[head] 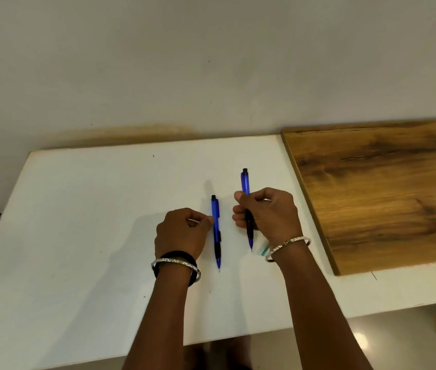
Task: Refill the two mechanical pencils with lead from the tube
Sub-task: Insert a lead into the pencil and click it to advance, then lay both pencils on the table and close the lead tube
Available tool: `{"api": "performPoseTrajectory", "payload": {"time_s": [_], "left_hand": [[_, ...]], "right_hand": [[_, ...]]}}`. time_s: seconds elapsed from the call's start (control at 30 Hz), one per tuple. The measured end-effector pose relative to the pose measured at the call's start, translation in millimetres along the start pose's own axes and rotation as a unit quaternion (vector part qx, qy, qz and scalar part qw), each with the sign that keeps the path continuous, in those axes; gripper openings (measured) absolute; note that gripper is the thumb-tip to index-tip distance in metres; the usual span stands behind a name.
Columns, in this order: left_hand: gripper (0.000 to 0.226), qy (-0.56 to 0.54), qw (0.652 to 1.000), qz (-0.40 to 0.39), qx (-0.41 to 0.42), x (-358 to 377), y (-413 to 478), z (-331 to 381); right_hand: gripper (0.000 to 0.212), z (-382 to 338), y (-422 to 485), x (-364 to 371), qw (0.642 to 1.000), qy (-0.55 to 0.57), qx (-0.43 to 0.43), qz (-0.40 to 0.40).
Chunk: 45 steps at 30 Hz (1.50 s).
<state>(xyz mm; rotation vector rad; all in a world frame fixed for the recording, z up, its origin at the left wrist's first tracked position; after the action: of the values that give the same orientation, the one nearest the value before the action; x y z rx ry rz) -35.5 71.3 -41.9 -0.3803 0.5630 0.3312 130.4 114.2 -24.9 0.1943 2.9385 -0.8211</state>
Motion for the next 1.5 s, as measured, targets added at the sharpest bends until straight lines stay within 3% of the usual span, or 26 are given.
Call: {"api": "performPoseTrajectory", "payload": {"time_s": [0.13,0.4,0.83,1.17,1.5], "left_hand": [[0.018,0.014,1.0,-0.017,0.004,1.3,-0.6,1.6],[0.015,0.011,0.999,-0.033,0.004,3.2,-0.2,2.9],[0.018,0.032,0.999,-0.039,0.011,4.8,-1.2,3.6],[0.024,0.053,0.998,-0.038,0.016,8.0,0.1,2.7],[0.021,0.041,0.998,-0.043,0.004,8.2,0.3,-0.2]], "right_hand": [[0.025,2.8,1.9,3.1,0.982,-0.175,-0.056,0.044],[0.025,11.1,4.4,5.8,0.967,-0.253,-0.04,0.008],[0.036,12.5,-1.9,17.8,0.948,-0.315,-0.043,0.013],[0.02,13.1,-4.6,21.8,0.948,-0.306,-0.064,0.065],[0.016,10.9,-6.2,22.8,0.944,-0.316,-0.052,0.079]]}}
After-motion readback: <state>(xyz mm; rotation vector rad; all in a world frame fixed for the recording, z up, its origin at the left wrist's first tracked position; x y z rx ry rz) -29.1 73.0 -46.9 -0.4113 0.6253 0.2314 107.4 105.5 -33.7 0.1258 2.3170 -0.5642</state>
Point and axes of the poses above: each hand's wrist, its own y-axis towards the middle knuckle, its own x-axis out of the palm, z = x × y, the point moved 3 cm from there along y, towards the middle knuckle, and after that the axes turned 7 degrees about x, right-handed, at the moved point
